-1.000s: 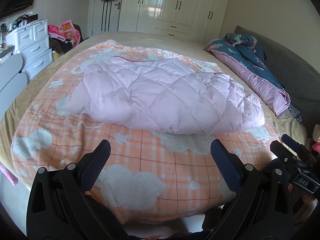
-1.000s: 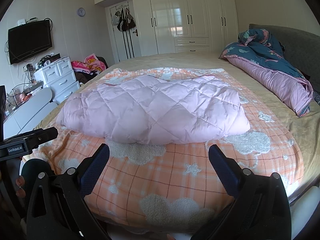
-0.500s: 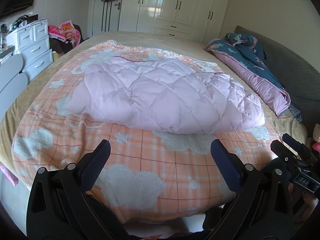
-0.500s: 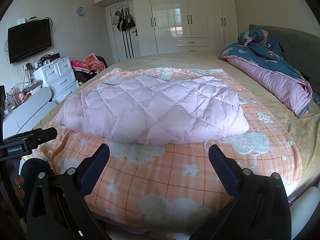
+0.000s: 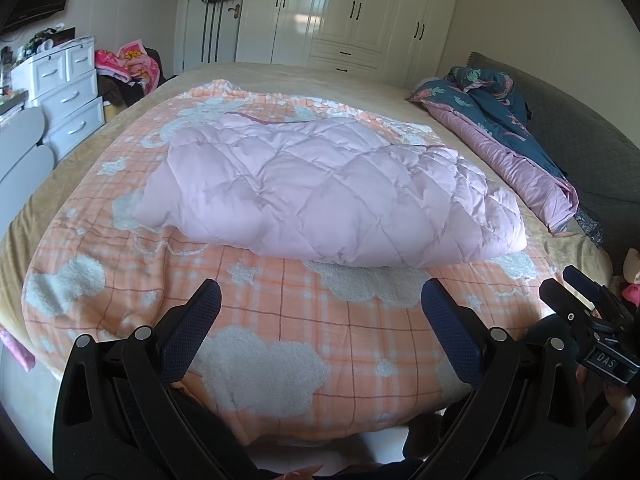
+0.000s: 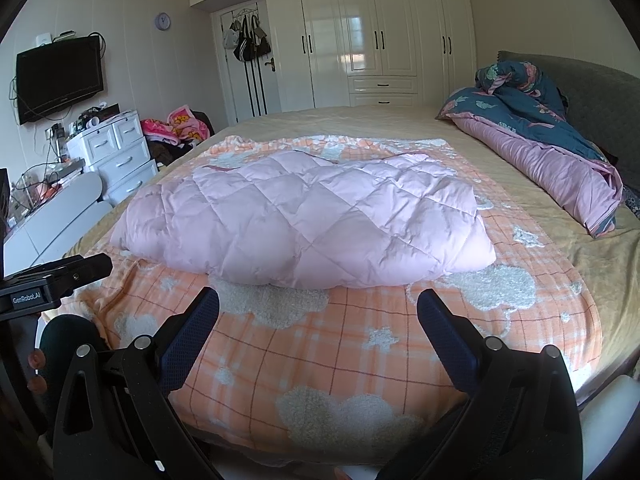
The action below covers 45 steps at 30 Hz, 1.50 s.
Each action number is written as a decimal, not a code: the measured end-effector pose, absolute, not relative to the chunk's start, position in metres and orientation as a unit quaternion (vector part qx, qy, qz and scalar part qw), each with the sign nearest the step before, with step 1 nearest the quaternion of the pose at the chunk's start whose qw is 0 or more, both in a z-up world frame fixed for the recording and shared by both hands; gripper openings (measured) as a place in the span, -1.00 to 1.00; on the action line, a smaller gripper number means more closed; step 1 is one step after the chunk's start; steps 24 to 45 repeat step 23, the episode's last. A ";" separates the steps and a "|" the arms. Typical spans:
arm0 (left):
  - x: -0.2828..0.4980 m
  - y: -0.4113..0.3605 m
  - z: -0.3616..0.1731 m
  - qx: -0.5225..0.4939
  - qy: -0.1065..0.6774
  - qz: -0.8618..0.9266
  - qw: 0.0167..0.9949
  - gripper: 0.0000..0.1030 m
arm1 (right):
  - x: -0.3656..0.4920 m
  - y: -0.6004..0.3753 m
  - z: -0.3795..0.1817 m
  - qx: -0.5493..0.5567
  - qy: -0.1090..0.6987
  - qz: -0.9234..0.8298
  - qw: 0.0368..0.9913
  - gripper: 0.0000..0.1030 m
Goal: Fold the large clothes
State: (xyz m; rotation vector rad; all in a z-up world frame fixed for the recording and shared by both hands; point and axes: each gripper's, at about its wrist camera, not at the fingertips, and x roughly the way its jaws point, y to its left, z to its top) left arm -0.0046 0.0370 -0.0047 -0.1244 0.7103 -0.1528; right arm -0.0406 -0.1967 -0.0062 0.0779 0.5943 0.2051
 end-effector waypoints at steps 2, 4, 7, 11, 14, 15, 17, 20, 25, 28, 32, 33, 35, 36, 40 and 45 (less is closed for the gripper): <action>-0.004 0.038 -0.005 -0.061 0.349 -0.073 0.932 0.82 | -0.041 -0.199 -0.005 0.039 0.291 0.097 0.951 0.92; -0.004 0.038 -0.007 -0.058 0.356 -0.070 0.930 0.82 | -0.041 -0.201 -0.004 0.037 0.292 0.095 0.951 0.92; -0.002 0.039 -0.010 -0.052 0.366 -0.059 0.927 0.82 | -0.042 -0.206 -0.002 0.039 0.288 0.086 0.953 0.92; 0.001 0.044 -0.014 -0.045 0.374 -0.035 0.926 0.82 | -0.047 -0.220 0.002 0.044 0.282 0.062 0.957 0.92; 0.002 0.054 -0.016 -0.060 0.376 -0.038 0.924 0.82 | -0.053 -0.243 0.002 0.049 0.279 0.031 0.959 0.92; 0.004 0.060 -0.016 -0.065 0.377 -0.032 0.923 0.82 | -0.055 -0.254 0.001 0.052 0.278 0.016 0.959 0.92; 0.013 0.082 -0.017 -0.087 0.383 -0.016 0.919 0.82 | -0.062 -0.285 -0.002 0.070 0.278 -0.022 0.958 0.92; 0.030 0.129 -0.015 -0.123 0.379 0.024 0.917 0.82 | -0.073 -0.354 -0.016 0.086 0.278 -0.123 0.949 0.92; 0.056 0.197 -0.010 -0.131 0.358 0.105 0.919 0.82 | -0.094 -0.460 -0.056 0.109 0.315 -0.283 0.899 0.92; 0.056 0.197 -0.010 -0.131 0.358 0.105 0.919 0.82 | -0.094 -0.460 -0.056 0.109 0.315 -0.283 0.899 0.92; 0.056 0.197 -0.010 -0.131 0.358 0.105 0.919 0.82 | -0.094 -0.460 -0.056 0.109 0.315 -0.283 0.899 0.92; 0.056 0.197 -0.010 -0.131 0.358 0.105 0.919 0.82 | -0.094 -0.460 -0.056 0.109 0.315 -0.283 0.899 0.92; 0.056 0.197 -0.010 -0.131 0.358 0.105 0.919 0.82 | -0.094 -0.460 -0.056 0.109 0.315 -0.283 0.899 0.92; 0.056 0.197 -0.010 -0.131 0.358 0.105 0.919 0.82 | -0.094 -0.460 -0.056 0.109 0.315 -0.283 0.899 0.92; 0.056 0.197 -0.010 -0.131 0.358 0.105 0.919 0.82 | -0.094 -0.460 -0.056 0.109 0.315 -0.283 0.899 0.92; 0.056 0.197 -0.010 -0.131 0.358 0.105 0.919 0.82 | -0.094 -0.460 -0.056 0.109 0.315 -0.283 0.899 0.92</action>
